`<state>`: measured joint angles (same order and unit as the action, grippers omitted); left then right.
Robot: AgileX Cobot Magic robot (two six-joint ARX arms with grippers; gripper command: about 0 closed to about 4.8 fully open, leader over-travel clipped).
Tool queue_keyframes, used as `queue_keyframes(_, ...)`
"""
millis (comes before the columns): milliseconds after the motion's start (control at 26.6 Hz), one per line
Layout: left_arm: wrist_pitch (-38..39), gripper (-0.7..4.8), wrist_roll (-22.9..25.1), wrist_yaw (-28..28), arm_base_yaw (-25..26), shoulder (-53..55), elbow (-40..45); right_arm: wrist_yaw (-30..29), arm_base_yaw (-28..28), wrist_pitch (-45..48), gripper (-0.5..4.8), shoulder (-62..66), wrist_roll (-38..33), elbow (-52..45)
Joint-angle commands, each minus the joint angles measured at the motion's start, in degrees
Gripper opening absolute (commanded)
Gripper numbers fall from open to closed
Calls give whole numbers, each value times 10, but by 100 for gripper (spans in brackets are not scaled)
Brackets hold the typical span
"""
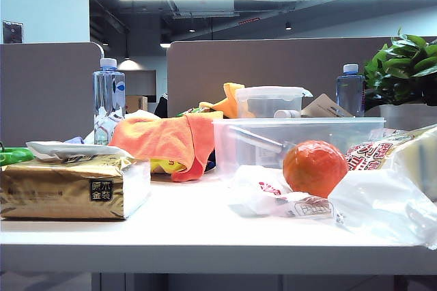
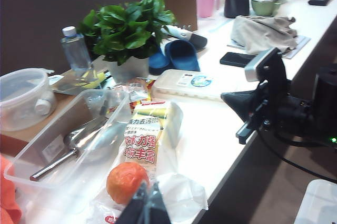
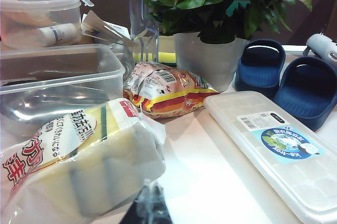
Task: Pick up the metal ice scoop from the table and place it inside the transparent plastic box.
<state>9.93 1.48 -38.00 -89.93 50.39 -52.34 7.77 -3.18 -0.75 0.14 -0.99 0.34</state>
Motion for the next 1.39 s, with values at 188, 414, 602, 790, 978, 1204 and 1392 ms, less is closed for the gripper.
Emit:
queue_keyframes(188, 3, -4, 92, 41, 50, -1, -1, 0, 0, 10, -1, 0, 0, 1)
queue_keyframes(414, 41, -4, -10, 101, 264, -24, 9, 0, 0, 10, -1, 0, 0, 1)
queue_keyframes(602, 65, -4, -63, 286, 485, -55, 44, 0, 0, 10, -1, 0, 0, 1)
queue_keyframes(790, -59, -4, -15, 339, 671, -121, 168, -1, -2, 10, -1, 0, 0, 1)
queue_keyframes(978, -252, -4, -14, 368, 746, -212, 348, -1, -3, 10, -1, 0, 0, 1)
queue_keyframes(1204, -303, -4, -16, 369, 760, -272, 450, -2, -2, 10, -1, 0, 0, 1)
queue_keyframes(1392, -304, -4, -31, 368, 760, -328, 512, -2, -2, 10, -1, 0, 0, 1)
